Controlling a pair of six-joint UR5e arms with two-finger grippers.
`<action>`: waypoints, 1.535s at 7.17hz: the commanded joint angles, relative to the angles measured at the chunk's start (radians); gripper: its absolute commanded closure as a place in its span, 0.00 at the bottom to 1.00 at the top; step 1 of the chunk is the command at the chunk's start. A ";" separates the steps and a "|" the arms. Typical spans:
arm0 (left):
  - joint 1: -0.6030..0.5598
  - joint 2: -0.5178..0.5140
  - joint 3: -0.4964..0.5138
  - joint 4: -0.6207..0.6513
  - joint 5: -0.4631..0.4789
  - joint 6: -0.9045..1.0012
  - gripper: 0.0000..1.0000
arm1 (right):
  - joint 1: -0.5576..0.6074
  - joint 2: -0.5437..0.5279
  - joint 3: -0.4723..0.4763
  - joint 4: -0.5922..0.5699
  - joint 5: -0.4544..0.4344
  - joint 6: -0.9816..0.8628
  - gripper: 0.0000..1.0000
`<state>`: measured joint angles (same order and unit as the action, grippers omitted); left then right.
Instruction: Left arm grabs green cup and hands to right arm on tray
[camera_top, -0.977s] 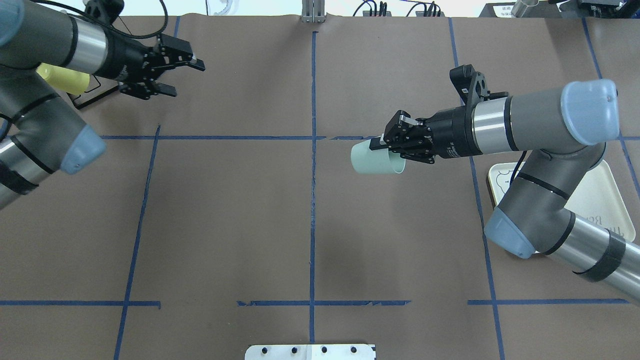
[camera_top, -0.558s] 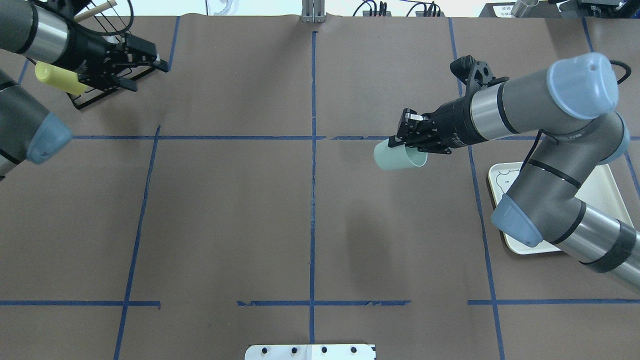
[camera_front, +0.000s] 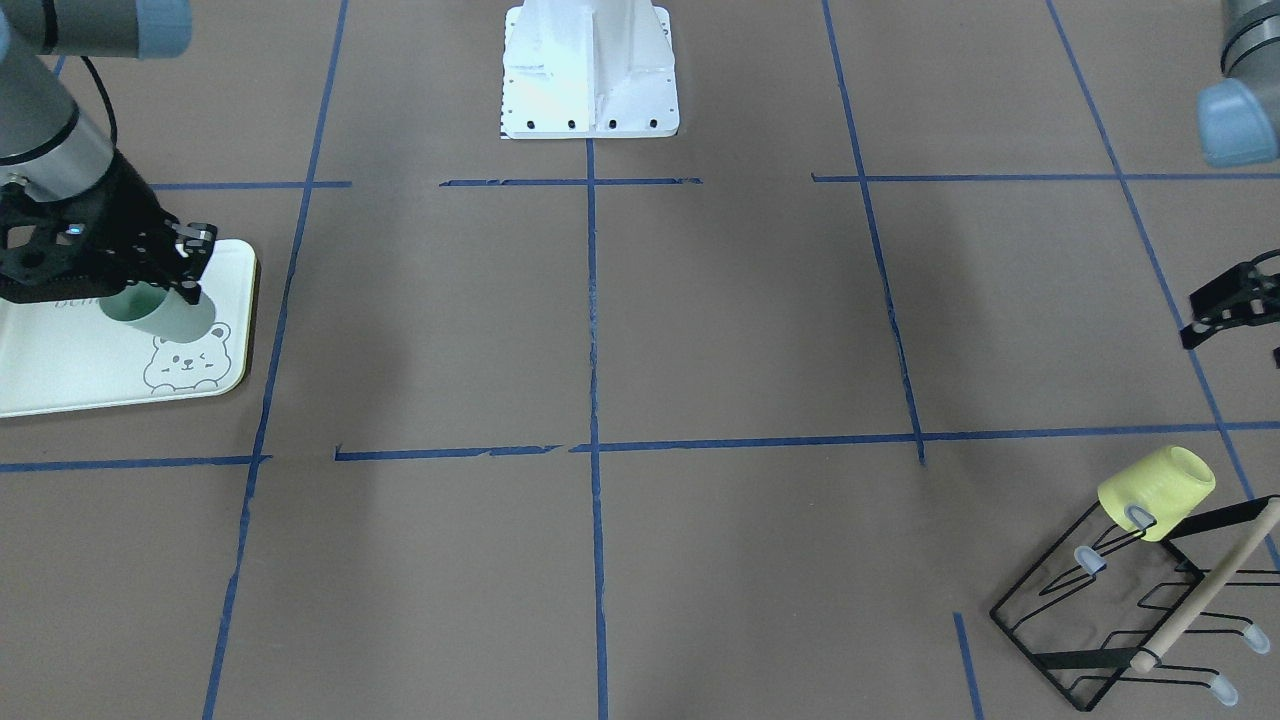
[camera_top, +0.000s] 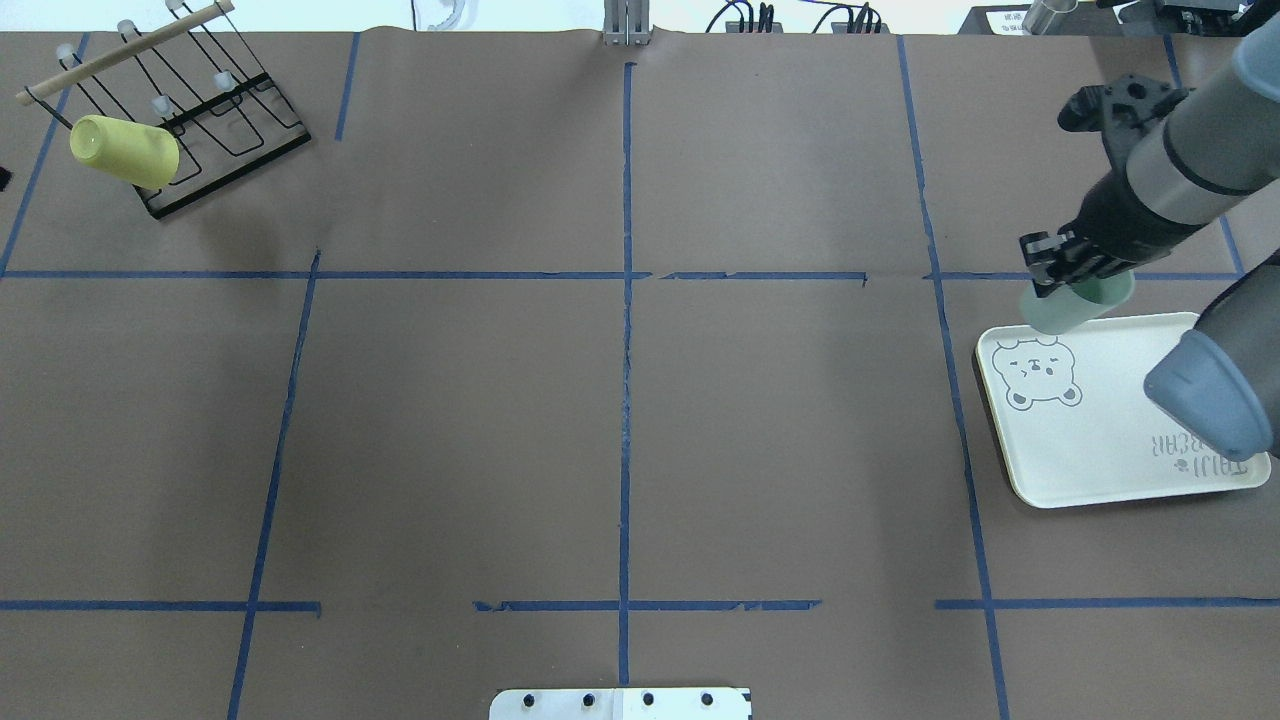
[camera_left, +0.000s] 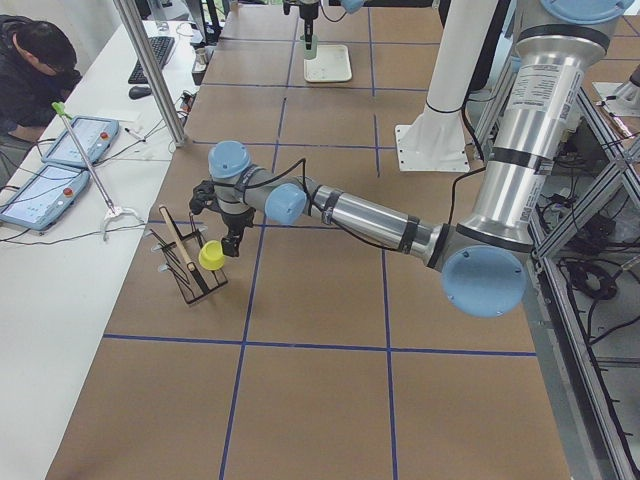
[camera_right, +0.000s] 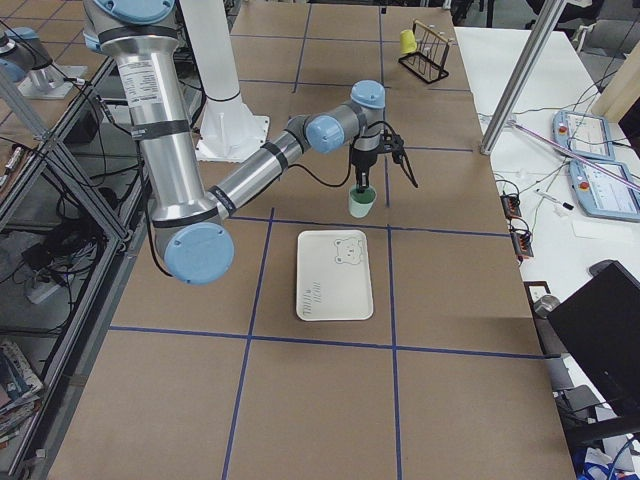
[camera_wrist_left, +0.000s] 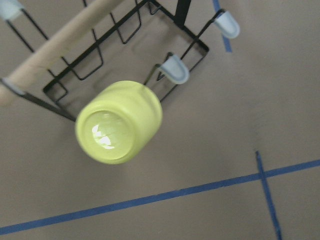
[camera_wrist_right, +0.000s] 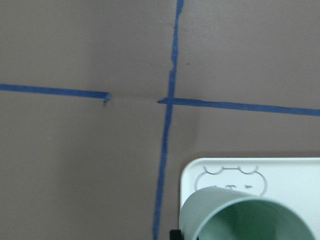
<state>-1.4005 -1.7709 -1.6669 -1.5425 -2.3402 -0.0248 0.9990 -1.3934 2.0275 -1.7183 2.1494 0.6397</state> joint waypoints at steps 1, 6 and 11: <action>-0.103 0.103 -0.025 0.151 -0.004 0.229 0.00 | 0.038 -0.209 0.019 0.169 -0.002 -0.086 1.00; -0.110 0.160 -0.028 0.119 -0.007 0.221 0.00 | -0.008 -0.320 -0.163 0.566 -0.029 0.101 1.00; -0.112 0.157 -0.028 0.119 -0.007 0.220 0.00 | -0.086 -0.276 -0.193 0.559 -0.083 0.140 0.00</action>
<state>-1.5124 -1.6126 -1.6950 -1.4235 -2.3469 0.1954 0.9139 -1.6732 1.8286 -1.1513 2.0610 0.7845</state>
